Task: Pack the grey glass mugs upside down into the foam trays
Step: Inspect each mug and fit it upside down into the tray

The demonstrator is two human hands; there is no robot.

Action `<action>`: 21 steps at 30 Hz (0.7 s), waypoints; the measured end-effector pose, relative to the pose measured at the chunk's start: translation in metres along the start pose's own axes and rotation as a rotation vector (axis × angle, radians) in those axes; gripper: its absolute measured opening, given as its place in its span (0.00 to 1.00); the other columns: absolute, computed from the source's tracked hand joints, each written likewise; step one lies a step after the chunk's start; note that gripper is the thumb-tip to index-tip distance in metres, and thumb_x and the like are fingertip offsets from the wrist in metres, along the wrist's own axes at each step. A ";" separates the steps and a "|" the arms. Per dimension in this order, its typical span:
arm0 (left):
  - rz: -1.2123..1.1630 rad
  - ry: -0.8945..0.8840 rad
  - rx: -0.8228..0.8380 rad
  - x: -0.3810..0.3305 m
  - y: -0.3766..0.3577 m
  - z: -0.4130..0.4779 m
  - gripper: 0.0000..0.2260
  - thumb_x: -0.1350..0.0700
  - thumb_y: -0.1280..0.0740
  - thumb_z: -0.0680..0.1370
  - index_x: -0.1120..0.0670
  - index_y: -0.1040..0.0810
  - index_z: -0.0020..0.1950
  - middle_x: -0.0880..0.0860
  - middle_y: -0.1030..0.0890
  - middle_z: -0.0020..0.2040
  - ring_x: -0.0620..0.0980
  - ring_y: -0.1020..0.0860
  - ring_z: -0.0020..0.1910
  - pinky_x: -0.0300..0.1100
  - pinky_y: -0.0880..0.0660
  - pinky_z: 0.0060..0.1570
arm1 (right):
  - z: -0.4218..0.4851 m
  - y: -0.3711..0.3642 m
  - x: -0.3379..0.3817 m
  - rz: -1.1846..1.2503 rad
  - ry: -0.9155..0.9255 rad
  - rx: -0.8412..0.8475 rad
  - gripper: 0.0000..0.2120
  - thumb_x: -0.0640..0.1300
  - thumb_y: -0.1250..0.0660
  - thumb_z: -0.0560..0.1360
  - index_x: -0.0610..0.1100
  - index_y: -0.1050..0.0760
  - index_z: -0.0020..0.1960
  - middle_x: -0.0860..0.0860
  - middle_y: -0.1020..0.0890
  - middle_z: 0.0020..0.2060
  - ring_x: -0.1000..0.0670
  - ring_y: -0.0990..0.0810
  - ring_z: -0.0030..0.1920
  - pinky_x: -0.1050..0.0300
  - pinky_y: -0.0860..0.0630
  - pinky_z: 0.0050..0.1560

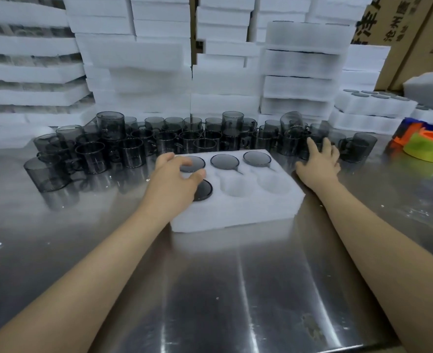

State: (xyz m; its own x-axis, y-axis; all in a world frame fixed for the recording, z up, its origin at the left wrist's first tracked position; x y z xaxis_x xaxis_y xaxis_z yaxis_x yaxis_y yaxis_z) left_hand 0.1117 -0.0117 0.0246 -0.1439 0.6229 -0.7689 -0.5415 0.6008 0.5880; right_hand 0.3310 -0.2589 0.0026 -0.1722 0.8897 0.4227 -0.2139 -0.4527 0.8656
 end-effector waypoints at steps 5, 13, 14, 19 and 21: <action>-0.020 -0.017 -0.002 0.003 0.001 0.004 0.12 0.48 0.32 0.78 0.51 0.22 0.58 0.49 0.38 0.74 0.44 0.37 0.72 0.31 0.43 0.56 | 0.004 -0.002 -0.004 0.179 0.056 -0.175 0.20 0.38 0.35 0.76 0.37 0.35 0.66 0.37 0.41 0.71 0.34 0.36 0.67 0.44 0.36 0.65; -0.055 -0.016 0.008 0.003 0.006 0.015 0.09 0.51 0.32 0.77 0.52 0.18 0.54 0.49 0.34 0.72 0.43 0.37 0.72 0.34 0.43 0.59 | -0.019 0.015 -0.002 0.494 0.009 -0.447 0.13 0.40 0.34 0.78 0.33 0.30 0.57 0.36 0.30 0.60 0.38 0.26 0.54 0.52 0.32 0.58; -0.049 -0.017 0.006 0.003 0.006 0.015 0.08 0.51 0.32 0.77 0.52 0.18 0.53 0.49 0.33 0.71 0.42 0.37 0.72 0.34 0.43 0.58 | -0.026 0.019 0.005 0.524 0.070 -0.486 0.13 0.40 0.33 0.77 0.34 0.29 0.56 0.37 0.32 0.60 0.40 0.26 0.54 0.53 0.31 0.59; 0.044 -0.177 -0.084 0.000 0.006 0.005 0.08 0.52 0.31 0.77 0.53 0.20 0.53 0.47 0.23 0.59 0.46 0.30 0.66 0.29 0.41 0.53 | -0.059 0.045 0.066 0.638 0.422 -0.431 0.11 0.44 0.27 0.72 0.44 0.27 0.48 0.49 0.32 0.53 0.51 0.24 0.50 0.51 0.23 0.56; 0.101 -0.313 -0.116 -0.005 0.006 0.001 0.15 0.52 0.30 0.76 0.54 0.22 0.61 0.49 0.25 0.67 0.45 0.35 0.71 0.29 0.44 0.63 | -0.078 0.049 0.091 0.661 0.562 -0.414 0.12 0.46 0.27 0.71 0.43 0.27 0.48 0.52 0.32 0.52 0.55 0.26 0.48 0.55 0.22 0.55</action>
State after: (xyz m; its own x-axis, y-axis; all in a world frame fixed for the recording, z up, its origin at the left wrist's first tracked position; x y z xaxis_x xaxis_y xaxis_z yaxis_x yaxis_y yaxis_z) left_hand 0.1099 -0.0107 0.0324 0.0497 0.8109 -0.5830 -0.6309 0.4780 0.6111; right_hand 0.2295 -0.2048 0.0623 -0.7925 0.3381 0.5075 -0.2126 -0.9332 0.2897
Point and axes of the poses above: each hand's wrist, its own z-axis towards the middle knuckle, its own y-axis out of the back of the hand, x = y × z, the point moved 1 cm from there along z, towards the middle knuckle
